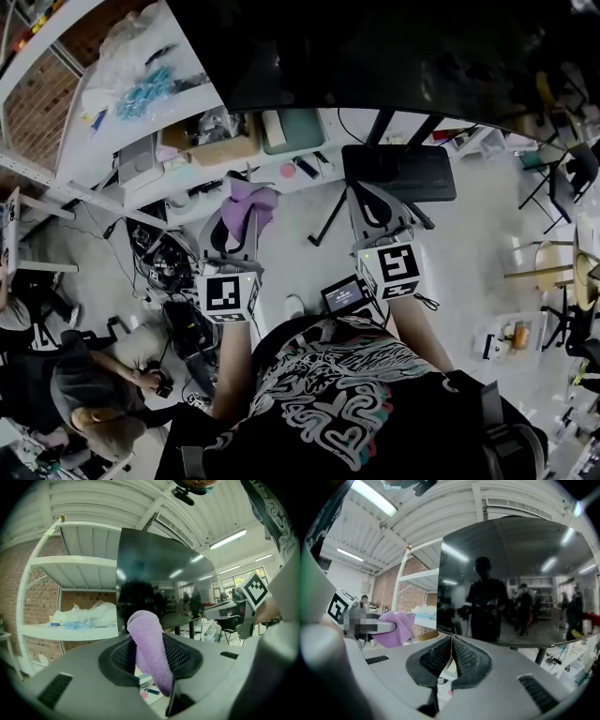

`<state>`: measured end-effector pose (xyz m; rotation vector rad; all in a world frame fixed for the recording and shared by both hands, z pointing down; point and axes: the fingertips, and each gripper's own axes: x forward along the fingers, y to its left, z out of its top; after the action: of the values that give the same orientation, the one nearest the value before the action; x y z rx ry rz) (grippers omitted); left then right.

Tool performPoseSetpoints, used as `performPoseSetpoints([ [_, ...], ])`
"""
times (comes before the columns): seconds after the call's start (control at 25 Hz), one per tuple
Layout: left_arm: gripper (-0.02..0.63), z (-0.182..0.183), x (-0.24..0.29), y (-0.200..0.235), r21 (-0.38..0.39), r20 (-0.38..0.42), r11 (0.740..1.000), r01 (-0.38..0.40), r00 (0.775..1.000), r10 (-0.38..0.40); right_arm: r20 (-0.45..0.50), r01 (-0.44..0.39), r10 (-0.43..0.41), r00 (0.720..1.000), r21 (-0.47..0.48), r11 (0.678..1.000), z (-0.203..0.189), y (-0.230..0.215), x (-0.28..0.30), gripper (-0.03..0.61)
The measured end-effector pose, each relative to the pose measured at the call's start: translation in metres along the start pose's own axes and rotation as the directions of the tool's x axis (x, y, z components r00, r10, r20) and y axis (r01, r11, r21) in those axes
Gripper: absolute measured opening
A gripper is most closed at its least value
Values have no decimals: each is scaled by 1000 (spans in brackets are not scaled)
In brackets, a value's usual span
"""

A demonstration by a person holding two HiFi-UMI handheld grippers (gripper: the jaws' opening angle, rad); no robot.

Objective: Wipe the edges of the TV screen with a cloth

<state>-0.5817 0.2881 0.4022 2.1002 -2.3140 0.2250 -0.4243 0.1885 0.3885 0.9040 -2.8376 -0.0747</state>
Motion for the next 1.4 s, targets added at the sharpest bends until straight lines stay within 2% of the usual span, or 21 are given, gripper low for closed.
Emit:
performPoseSetpoints([
  [0.24, 140, 3, 4, -10, -18, 6, 1000, -20, 1000, 20, 1, -15, 15, 1000, 2, 1000, 1, -5, -4, 32],
  [0.4, 140, 13, 14, -15, -21, 24, 999, -31, 999, 31, 54, -42, 38, 998, 68, 997, 8, -18, -8, 32],
  [0.6, 140, 21, 27, -27, 22, 21, 1000, -12, 1000, 11, 100, -100, 89, 991, 108, 989, 17, -35, -7, 34],
  [0.84, 140, 18, 27, -27, -37, 34, 993, -111, 993, 112, 82, -60, 51, 995, 114, 992, 3, -54, -12, 34],
  [1.0, 140, 7, 23, -27, -60, 38, 987, -147, 988, 149, 77, -139, 125, 989, 220, 965, -19, -44, -21, 32],
  [1.08, 140, 3, 25, -25, -67, 33, 985, -156, 987, 159, 80, -153, 137, 987, 264, 952, -26, -44, -22, 32],
  [1.2, 140, -1, 31, -25, -64, 22, 984, -167, 985, 168, 45, -109, 103, 994, 192, 975, -33, -48, -17, 32],
  [1.28, 140, -2, 36, -23, -89, 26, 983, -159, 986, 162, 22, -86, 84, 996, 139, 987, -35, -47, -10, 32],
  [1.4, 140, -6, 50, -12, -136, 30, 980, -148, 988, 154, 11, -88, 87, 996, 120, 989, -34, -46, 7, 32],
])
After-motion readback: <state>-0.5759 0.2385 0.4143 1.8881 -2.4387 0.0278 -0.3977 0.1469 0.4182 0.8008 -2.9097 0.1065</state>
